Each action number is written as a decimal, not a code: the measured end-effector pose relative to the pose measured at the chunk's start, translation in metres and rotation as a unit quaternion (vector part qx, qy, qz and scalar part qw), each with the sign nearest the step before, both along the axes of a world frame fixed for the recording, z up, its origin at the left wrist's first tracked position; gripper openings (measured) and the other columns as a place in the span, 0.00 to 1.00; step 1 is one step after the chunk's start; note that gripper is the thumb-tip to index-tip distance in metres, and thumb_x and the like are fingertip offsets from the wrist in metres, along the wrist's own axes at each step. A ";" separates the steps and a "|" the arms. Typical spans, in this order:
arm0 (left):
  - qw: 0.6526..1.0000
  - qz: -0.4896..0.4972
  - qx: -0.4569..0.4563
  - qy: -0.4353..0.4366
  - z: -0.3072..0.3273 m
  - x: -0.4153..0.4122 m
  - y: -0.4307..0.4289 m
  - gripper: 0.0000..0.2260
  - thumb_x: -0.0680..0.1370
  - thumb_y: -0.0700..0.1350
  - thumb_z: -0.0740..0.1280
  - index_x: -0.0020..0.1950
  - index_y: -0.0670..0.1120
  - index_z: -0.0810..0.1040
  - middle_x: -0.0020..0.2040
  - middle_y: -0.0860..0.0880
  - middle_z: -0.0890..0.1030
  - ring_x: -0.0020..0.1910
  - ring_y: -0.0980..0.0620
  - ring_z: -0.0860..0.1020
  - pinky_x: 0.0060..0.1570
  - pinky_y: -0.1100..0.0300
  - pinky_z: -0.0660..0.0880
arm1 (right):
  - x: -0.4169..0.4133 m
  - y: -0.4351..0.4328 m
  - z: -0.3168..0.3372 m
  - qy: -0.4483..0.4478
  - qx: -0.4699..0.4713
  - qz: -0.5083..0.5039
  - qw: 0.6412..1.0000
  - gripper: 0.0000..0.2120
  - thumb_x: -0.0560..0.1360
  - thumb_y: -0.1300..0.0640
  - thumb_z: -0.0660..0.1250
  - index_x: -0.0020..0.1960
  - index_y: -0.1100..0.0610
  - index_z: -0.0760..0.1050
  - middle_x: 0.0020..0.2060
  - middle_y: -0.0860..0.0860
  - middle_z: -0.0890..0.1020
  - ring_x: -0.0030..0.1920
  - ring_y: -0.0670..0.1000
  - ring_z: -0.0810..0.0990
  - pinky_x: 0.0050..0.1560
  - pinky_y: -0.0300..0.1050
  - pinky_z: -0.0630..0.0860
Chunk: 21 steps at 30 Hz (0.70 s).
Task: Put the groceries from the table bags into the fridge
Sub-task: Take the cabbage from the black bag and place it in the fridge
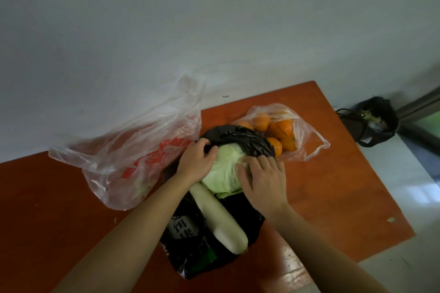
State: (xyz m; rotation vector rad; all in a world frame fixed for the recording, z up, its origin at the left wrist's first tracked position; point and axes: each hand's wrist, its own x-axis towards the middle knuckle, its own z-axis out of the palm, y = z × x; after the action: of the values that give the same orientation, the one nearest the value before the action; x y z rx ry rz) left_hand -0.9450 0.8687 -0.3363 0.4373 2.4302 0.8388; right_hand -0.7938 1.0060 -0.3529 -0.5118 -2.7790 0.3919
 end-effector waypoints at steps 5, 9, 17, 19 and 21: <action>0.998 0.012 -0.060 0.008 -0.013 -0.006 0.008 0.28 0.81 0.63 0.56 0.77 0.50 0.65 0.74 0.42 0.67 0.74 0.41 0.64 0.68 0.49 0.64 | -0.002 -0.003 0.011 -0.122 -0.221 -0.077 0.965 0.33 0.77 0.28 0.49 0.31 0.56 0.66 0.23 0.49 0.70 0.24 0.51 0.71 0.25 0.44 0.62; 0.997 0.034 -0.042 -0.056 -0.023 -0.011 0.016 0.35 0.79 0.67 0.55 0.79 0.47 0.59 0.78 0.44 0.64 0.77 0.43 0.62 0.73 0.45 0.62 | -0.018 0.011 0.016 -0.214 -0.210 -0.122 0.946 0.37 0.74 0.24 0.49 0.46 0.59 0.71 0.37 0.53 0.78 0.37 0.56 0.78 0.33 0.47 0.68; 0.976 0.113 0.043 -0.179 -0.029 -0.010 0.023 0.38 0.79 0.68 0.54 0.81 0.49 0.47 0.80 0.45 0.59 0.76 0.43 0.62 0.74 0.46 0.62 | -0.047 0.026 -0.014 -0.206 -0.612 -0.163 0.746 0.51 0.69 0.19 0.55 0.81 0.51 0.55 0.77 0.50 0.65 0.75 0.55 0.65 0.74 0.53 0.63; 0.973 0.133 0.050 -0.179 -0.033 -0.009 0.023 0.40 0.76 0.72 0.53 0.81 0.52 0.48 0.81 0.48 0.55 0.79 0.45 0.57 0.76 0.45 0.58 | -0.055 0.030 -0.027 -0.176 -0.659 -0.198 0.704 0.51 0.63 0.17 0.58 0.77 0.46 0.65 0.73 0.48 0.71 0.72 0.53 0.70 0.73 0.56 0.67; 0.974 0.141 0.029 -0.176 -0.033 -0.006 0.025 0.39 0.77 0.73 0.51 0.81 0.53 0.50 0.82 0.49 0.52 0.80 0.46 0.52 0.78 0.45 0.53 | -0.060 0.034 -0.040 -0.152 -0.707 -0.220 0.654 0.45 0.62 0.18 0.63 0.71 0.44 0.74 0.66 0.45 0.78 0.67 0.50 0.75 0.71 0.56 0.70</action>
State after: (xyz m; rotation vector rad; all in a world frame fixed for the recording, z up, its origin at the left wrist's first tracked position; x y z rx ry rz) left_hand -0.9515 0.8933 -0.3695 -0.0417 2.1662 1.0121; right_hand -0.8540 1.0398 -0.3929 -1.5672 -1.7996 2.4760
